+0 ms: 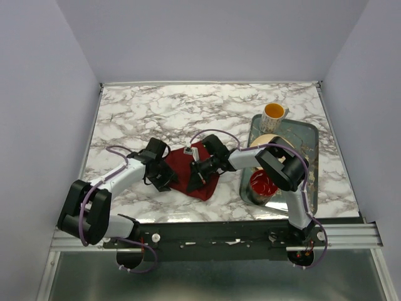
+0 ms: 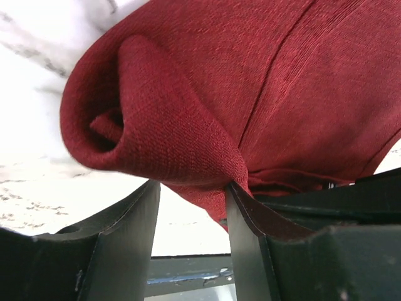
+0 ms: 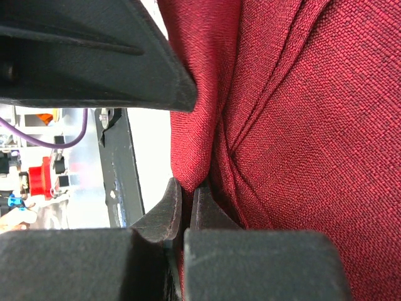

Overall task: Fold the napkin, place the utensils inside, and roll it up
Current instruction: Roll the napkin with the utensil

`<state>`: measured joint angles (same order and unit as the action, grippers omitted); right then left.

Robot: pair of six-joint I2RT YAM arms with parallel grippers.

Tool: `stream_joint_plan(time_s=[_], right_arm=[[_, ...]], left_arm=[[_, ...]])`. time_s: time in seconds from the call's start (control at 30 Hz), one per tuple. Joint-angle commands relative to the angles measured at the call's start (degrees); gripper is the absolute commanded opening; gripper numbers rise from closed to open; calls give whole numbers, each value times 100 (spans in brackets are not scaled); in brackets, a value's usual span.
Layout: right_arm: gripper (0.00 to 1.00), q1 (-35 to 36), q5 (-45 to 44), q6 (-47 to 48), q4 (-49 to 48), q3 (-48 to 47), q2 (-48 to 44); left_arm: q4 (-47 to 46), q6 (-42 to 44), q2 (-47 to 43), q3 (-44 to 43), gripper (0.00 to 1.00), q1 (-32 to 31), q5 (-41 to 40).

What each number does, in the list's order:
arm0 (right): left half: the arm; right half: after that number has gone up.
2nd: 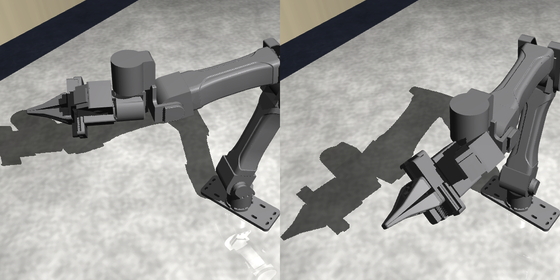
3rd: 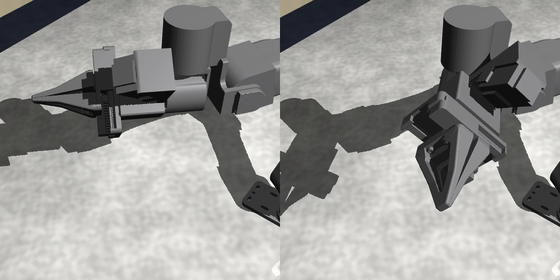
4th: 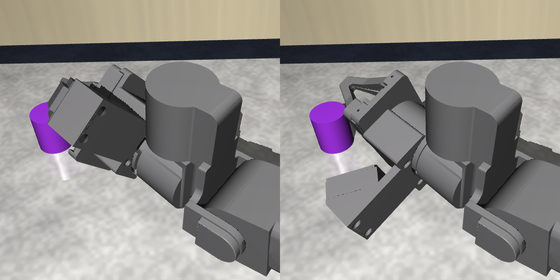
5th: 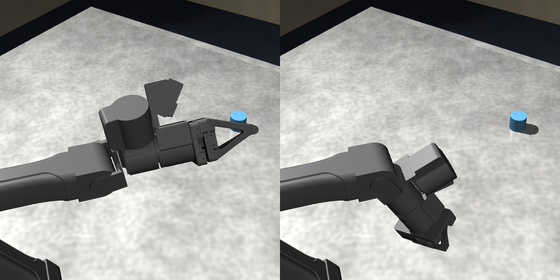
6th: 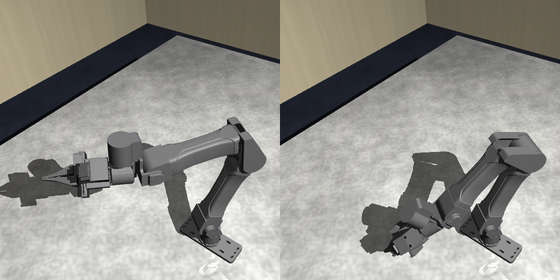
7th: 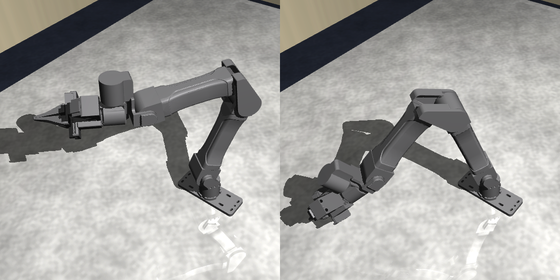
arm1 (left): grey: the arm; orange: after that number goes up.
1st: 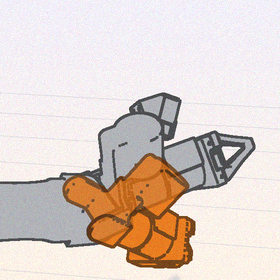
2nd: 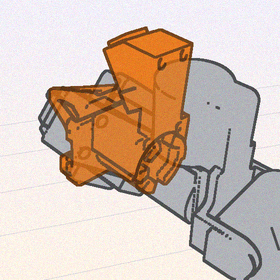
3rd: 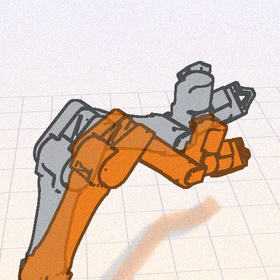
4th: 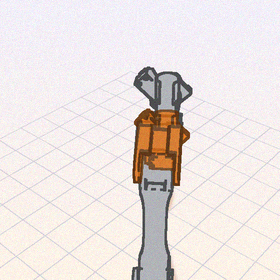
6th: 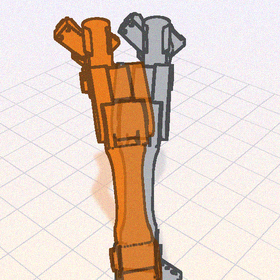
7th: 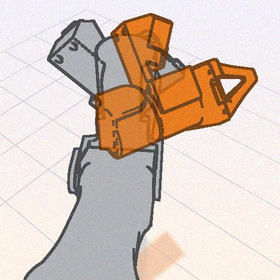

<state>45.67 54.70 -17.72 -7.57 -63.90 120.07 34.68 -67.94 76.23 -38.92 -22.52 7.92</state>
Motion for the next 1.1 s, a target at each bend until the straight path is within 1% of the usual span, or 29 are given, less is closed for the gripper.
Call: stream_joint_plan(time_s=[0.0, 0.13, 0.23, 0.3, 0.37, 0.4, 0.43, 0.5, 0.57, 0.6, 0.63, 0.67, 0.7, 0.73, 0.8, 0.83, 0.9, 0.93, 1.0, 1.03, 1.07], right_arm=[[1, -14, -575, 286, 344, 123, 148], [1, -14, -443, 339, 414, 71, 157], [3, -14, -425, 409, 502, 44, 131], [4, -14, -477, 444, 572, -8, 122], [7, -14, -495, 514, 722, -61, 131], [8, -14, -512, 532, 731, -96, 113], [9, -14, -530, 550, 896, -123, 104], [12, -14, -644, 611, 1029, -166, 69], [22, -6, -741, 690, 1345, -272, -53], [25, 3, -941, 717, 1485, -333, -106], [33, 29, -1109, 734, 1817, -473, -194], [36, 64, -1284, 830, 2021, -561, -273], [39, 91, -1704, 866, 2214, -649, -456], [46, 161, -1934, 892, 2590, -746, -554], [50, 266, -2365, 1050, 3058, -1071, -825], [54, 380, -2863, 1077, 3338, -1124, -932], [57, 504, -3340, 1121, 3560, -1212, -1169], [59, 661, -3813, 1112, 3726, -1221, -1379], [61, 890, -4447, 1121, 3807, -1134, -1565], [62, 1196, -5164, 1104, 3755, -1064, -1722], [62, 1347, -5501, 1043, 3659, -968, -1776]], left_arm=[[-224, 123, 199, -186, 54, -24, -414], [-356, 202, 349, -151, 53, -15, -458], [-479, 229, 524, -55, 54, -24, -432], [-523, 264, 665, 6, 52, -33, -388], [-646, 281, 770, 42, 50, -33, -362], [-664, 308, 797, 59, 48, -33, -414], [-690, 334, 841, 60, 42, -24, -414], [-708, 369, 903, 121, 36, -24, -406], [-752, 352, 920, 191, 34, -15, -335], [-769, 361, 929, 209, 33, -15, -318], [-778, 361, 938, 218, 30, -24, -318], [-778, 352, 955, 218, 29, -15, -309], [-796, 352, 956, 227, 28, -24, -283], [-804, 361, 973, 227, 26, -24, -265], [-805, 361, 1026, 218, 24, -24, -204], [-796, 387, 1035, 200, 23, -24, -195], [-761, 387, 1052, 165, 23, -24, -151], [-761, 378, 1043, 156, 22, -24, -142], [-761, 335, 1035, 148, 21, -24, -55], [-769, 299, 1035, 139, 21, -24, -19], [-769, 282, 1043, 130, 21, -24, 7]])
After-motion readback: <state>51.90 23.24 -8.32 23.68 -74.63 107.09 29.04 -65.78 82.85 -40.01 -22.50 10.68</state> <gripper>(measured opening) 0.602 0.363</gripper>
